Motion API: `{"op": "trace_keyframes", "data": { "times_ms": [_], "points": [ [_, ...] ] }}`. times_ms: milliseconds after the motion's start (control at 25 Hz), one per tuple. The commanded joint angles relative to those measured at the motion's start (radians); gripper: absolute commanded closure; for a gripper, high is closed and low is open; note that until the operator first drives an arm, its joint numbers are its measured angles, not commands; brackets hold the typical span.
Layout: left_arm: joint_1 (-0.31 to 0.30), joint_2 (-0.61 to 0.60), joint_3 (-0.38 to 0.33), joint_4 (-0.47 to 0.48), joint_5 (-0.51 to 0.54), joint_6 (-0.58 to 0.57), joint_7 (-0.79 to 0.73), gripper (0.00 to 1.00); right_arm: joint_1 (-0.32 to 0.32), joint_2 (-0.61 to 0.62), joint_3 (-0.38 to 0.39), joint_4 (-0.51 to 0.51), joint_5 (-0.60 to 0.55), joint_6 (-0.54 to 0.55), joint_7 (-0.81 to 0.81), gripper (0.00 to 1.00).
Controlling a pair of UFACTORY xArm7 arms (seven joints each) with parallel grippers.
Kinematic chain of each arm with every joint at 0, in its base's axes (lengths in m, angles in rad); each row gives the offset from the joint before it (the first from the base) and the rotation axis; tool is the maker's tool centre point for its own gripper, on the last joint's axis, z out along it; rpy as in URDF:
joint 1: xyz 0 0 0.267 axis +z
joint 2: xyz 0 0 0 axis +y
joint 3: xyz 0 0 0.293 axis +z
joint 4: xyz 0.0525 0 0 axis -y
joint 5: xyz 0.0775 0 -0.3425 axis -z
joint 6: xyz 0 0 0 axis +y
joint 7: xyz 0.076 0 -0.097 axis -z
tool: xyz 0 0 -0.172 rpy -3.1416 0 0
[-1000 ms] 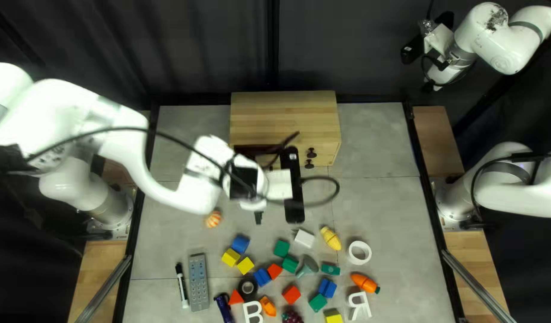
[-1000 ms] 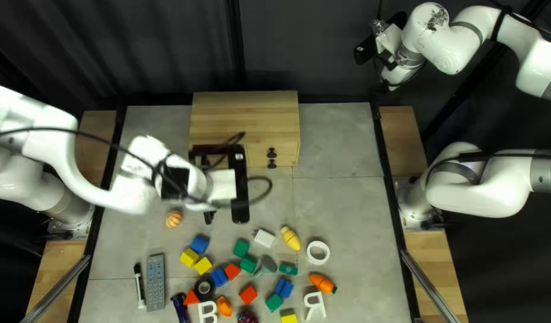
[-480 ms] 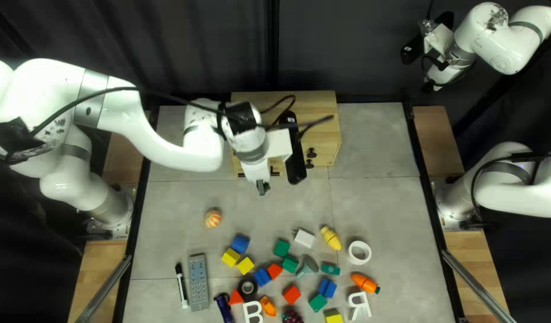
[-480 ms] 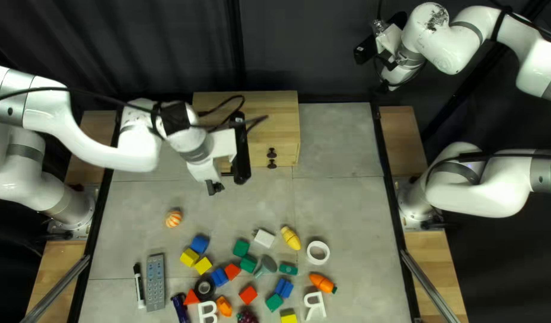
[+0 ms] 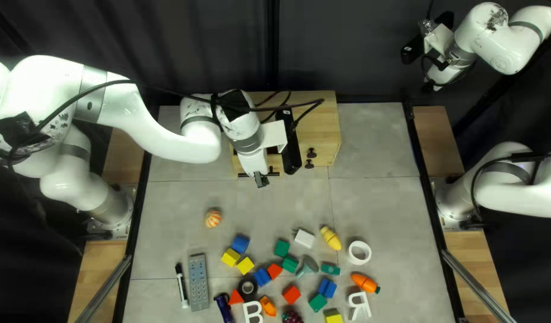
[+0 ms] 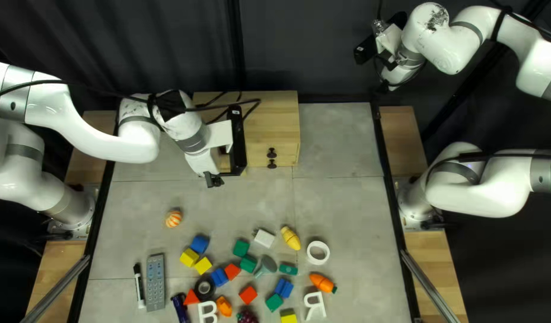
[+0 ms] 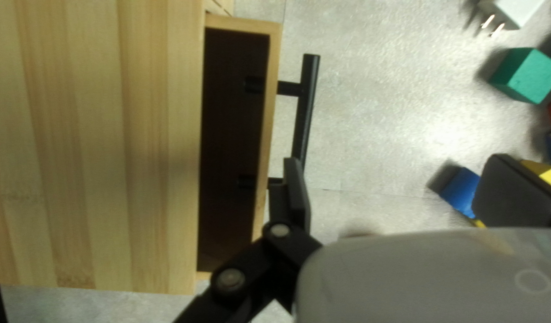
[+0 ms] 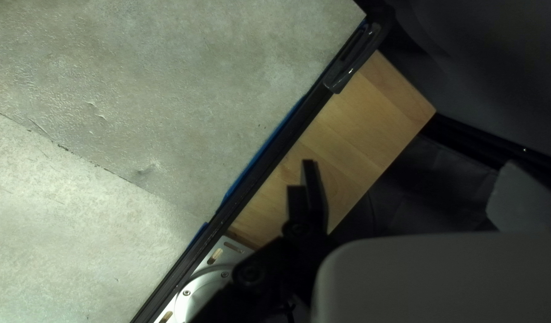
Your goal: Open drawers and place objects into drawer and close
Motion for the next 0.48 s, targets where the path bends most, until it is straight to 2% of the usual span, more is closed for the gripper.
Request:
{"op": "trace_keyframes", "data": {
  "times_ms": [40, 480],
  "points": [
    [-0.005, 0.035, -0.010, 0.018, 0.065, 0.005, -0.043, 0.00, 0.000, 0.000, 0.000, 0.000, 0.000, 0.000, 0.000, 0.00],
    [-0.005, 0.048, -0.011, 0.005, 0.105, -0.015, -0.088, 0.00, 0.000, 0.000, 0.000, 0.000, 0.000, 0.000, 0.000, 0.00]
  ]
}}
